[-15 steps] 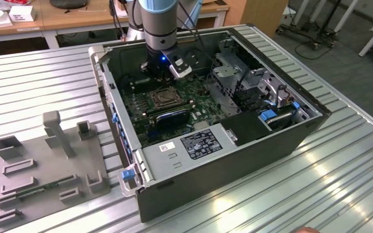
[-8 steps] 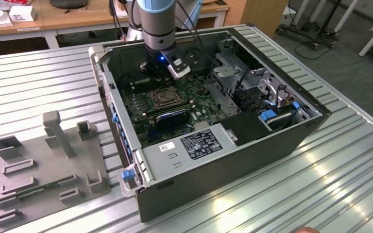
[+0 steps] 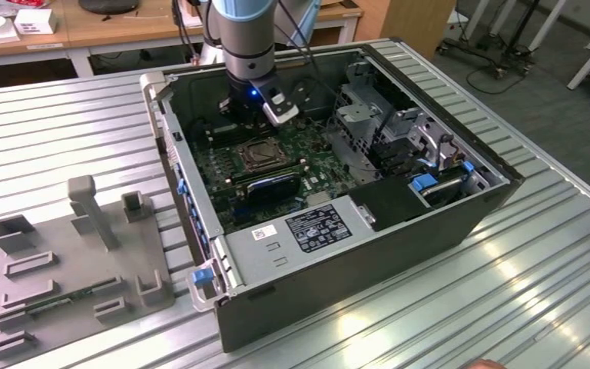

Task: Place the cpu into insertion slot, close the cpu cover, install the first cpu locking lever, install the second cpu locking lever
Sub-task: 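Install the first cpu locking lever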

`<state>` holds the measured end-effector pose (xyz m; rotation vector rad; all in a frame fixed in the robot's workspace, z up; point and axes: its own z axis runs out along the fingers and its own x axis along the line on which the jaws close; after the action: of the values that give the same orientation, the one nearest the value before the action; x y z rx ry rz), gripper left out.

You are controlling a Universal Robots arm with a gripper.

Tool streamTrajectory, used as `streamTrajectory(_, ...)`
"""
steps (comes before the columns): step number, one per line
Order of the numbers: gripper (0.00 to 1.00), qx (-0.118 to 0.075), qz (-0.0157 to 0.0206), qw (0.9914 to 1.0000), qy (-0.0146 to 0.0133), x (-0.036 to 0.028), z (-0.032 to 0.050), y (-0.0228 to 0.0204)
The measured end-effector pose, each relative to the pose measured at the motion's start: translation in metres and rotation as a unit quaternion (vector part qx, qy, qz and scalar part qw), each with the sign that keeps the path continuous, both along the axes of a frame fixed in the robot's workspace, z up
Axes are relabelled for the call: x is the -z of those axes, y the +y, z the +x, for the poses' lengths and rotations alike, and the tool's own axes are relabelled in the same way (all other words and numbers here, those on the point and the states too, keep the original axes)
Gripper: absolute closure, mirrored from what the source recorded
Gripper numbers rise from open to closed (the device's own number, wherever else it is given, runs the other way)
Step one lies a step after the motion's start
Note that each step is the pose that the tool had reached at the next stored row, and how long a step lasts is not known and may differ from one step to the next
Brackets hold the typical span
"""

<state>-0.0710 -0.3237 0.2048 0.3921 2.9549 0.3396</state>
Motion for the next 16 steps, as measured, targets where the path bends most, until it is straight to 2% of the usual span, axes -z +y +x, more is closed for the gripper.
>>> streamTrajectory(7, 0.90, 0.001, 0.0002, 0.99999, -0.0029, 0.0033, -0.0001, 0.0000)
streamTrajectory(16, 0.90, 0.002, 0.0008, 0.99999, -0.0041, 0.0038, -0.0038, 0.0027)
